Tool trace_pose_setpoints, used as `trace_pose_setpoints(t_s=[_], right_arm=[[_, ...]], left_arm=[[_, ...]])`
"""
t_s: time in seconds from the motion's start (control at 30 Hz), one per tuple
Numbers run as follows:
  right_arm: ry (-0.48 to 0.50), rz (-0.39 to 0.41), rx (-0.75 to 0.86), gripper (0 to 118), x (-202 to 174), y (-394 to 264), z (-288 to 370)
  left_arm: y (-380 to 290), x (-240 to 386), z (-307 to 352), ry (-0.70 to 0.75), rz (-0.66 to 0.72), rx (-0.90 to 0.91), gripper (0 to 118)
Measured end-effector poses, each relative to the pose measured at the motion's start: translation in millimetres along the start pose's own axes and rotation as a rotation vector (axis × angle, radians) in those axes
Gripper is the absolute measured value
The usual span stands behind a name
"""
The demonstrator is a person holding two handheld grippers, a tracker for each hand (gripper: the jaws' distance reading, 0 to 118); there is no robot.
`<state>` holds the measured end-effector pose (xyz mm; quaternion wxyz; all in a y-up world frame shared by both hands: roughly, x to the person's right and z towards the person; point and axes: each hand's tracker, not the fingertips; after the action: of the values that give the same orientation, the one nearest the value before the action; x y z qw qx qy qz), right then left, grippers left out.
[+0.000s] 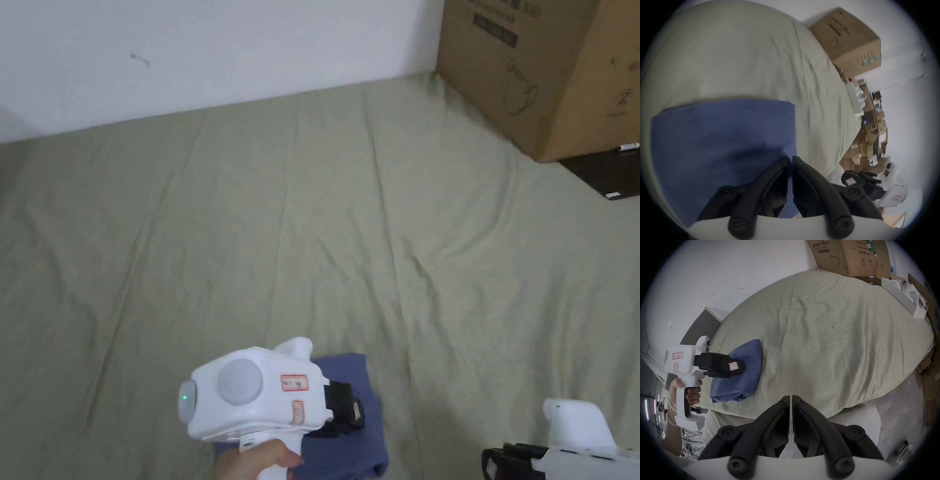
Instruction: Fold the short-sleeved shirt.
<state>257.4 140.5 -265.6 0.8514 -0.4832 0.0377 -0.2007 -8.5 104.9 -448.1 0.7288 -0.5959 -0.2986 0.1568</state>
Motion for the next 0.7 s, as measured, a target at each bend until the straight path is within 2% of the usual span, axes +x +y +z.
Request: trace_pose_setpoints(t_s=[0.1, 0.17, 0.3, 0.37, 0.5, 0.6, 0.7], right_arm=[[-0.015, -0.006, 0.003, 3, 3.4, -2.1, 7.1], [-0.028, -0.006, 0.004, 3, 4.0, -2.9, 10.8], [-0.042, 0.007, 0.0, 3, 0.7, -1.5, 12.1], [-0.041, 0.021, 0.0, 3, -4.8, 1.0, 11.1], [-0.014, 0.061, -0.003, 3, -23.4, 10.7, 1.7], [0.024, 0.132, -0.019, 3, -49.0, 22.7, -15.4], [0.06, 0.225, -0.038, 3, -83.2, 36.7, -39.0]], left_arm=[[-2.1, 12.5, -26.6, -0.03, -0.01, -0.048, 6], [-5.4, 19.5, -35.1, -0.109, 0.045, -0.078, 6], [-14.5, 26.5, -27.1, -0.096, -0.048, -0.07, 6], [-18.4, 17.9, -6.7, -0.097, -0.046, -0.041, 6], [-22.1, -25.6, 51.4, -0.167, 0.067, 0.089, 6], [-32.9, -68.7, 98.8, -0.145, 0.151, 0.2, 6], [-47.1, -110.3, 134.4, -0.086, 0.19, 0.226, 6]])
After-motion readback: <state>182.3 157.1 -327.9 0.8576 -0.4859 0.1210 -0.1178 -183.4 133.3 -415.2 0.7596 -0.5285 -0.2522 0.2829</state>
